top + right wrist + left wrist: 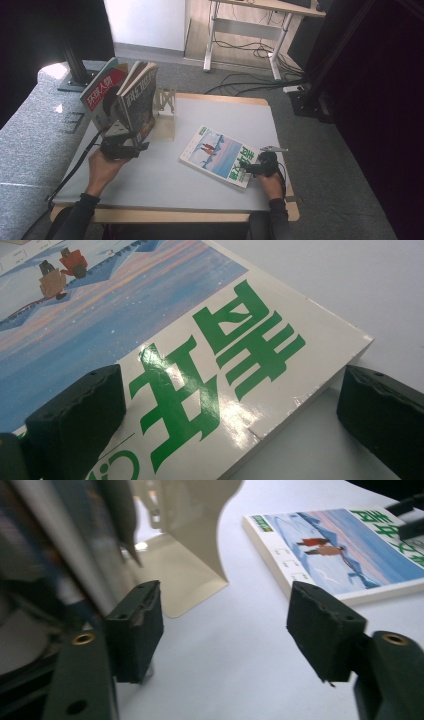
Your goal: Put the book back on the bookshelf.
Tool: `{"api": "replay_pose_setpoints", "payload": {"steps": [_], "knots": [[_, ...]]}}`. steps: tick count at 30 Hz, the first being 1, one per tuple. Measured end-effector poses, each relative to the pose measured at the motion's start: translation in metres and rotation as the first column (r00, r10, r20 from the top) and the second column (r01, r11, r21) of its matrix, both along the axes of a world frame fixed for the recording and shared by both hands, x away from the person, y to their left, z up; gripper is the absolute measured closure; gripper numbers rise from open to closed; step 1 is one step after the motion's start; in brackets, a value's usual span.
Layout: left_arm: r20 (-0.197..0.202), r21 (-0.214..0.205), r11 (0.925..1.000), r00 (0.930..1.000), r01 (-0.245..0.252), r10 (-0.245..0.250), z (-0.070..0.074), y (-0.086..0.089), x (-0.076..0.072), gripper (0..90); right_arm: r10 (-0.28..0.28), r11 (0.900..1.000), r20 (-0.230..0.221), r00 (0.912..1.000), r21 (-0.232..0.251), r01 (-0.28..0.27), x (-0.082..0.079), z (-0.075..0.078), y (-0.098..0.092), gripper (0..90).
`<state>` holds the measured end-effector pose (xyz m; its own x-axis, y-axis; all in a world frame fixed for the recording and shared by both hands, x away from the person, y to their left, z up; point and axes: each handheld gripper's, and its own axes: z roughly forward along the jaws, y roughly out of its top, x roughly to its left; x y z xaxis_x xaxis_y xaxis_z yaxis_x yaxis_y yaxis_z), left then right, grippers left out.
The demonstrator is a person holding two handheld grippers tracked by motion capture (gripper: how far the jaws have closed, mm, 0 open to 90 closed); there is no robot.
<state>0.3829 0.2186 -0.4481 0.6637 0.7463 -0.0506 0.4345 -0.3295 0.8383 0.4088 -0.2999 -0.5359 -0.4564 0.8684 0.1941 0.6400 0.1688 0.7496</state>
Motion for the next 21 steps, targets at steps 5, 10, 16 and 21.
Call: {"api": "replay_pose_setpoints", "payload": {"steps": [5, 10, 16, 21], "knots": [[-0.019, -0.025, 0.9987, 0.9988, 0.045, -0.046, -0.008, -0.01, 0.007, 23.2, 0.0, 1.0, 0.0, 1.0, 0.0, 0.0, 0.0, 0.0, 0.0, 0.0], [-0.021, -0.004, 0.996, 0.9957, 0.09, -0.09, -0.015, -0.024, 0.012, 15.4, 0.0, 1.0, 0.0, 1.0, -0.001, 0.0, 0.0, 0.0, 0.0, 0.0], [-0.018, 0.031, 0.9882, 0.9886, 0.15, -0.149, -0.022, -0.046, 0.02, 13.5, 0.0, 1.0, 0.0, 1.0, -0.001, 0.0, 0.0, 0.0, 0.0, 0.0], [-0.026, 0.042, 0.9804, 0.9812, 0.192, -0.191, -0.029, -0.061, 0.027, 10.6, 0.001, 1.0, 0.0, 1.0, -0.001, -0.001, 0.0, 0.0, 0.0, 0.0]]}}
